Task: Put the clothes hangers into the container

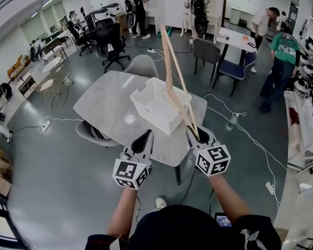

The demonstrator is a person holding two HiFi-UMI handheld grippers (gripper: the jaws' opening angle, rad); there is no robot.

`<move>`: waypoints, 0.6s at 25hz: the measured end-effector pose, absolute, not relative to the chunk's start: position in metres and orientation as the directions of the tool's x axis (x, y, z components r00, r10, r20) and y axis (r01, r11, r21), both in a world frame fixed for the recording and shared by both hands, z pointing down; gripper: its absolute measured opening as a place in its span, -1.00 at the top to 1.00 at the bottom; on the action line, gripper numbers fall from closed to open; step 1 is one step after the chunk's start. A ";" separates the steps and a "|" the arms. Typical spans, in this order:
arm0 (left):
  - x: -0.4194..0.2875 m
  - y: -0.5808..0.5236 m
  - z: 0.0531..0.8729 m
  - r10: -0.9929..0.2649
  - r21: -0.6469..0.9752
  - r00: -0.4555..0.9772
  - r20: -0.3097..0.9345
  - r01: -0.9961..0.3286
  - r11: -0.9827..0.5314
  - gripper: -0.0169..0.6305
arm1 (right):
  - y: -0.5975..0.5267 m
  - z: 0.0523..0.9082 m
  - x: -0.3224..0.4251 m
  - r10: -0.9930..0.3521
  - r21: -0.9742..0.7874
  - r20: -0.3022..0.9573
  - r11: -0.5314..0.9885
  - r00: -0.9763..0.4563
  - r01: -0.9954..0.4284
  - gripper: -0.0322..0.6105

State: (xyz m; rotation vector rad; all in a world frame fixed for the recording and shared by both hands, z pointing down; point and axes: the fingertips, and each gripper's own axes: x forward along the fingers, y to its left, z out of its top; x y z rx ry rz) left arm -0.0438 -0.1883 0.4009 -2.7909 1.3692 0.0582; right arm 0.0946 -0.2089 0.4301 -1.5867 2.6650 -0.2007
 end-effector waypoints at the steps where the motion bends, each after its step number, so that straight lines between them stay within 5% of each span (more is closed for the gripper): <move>1: -0.047 -0.194 0.400 -0.787 -0.015 0.615 -0.048 -0.788 -0.615 0.93 | -0.215 0.429 0.091 -0.879 -0.127 0.037 0.468 -0.476 -0.874 0.69; 15: -0.098 -0.247 0.410 -0.764 0.031 0.643 -0.061 -0.764 -0.645 0.93 | -0.262 0.435 0.043 -0.899 -0.116 0.067 0.424 -0.433 -0.898 0.69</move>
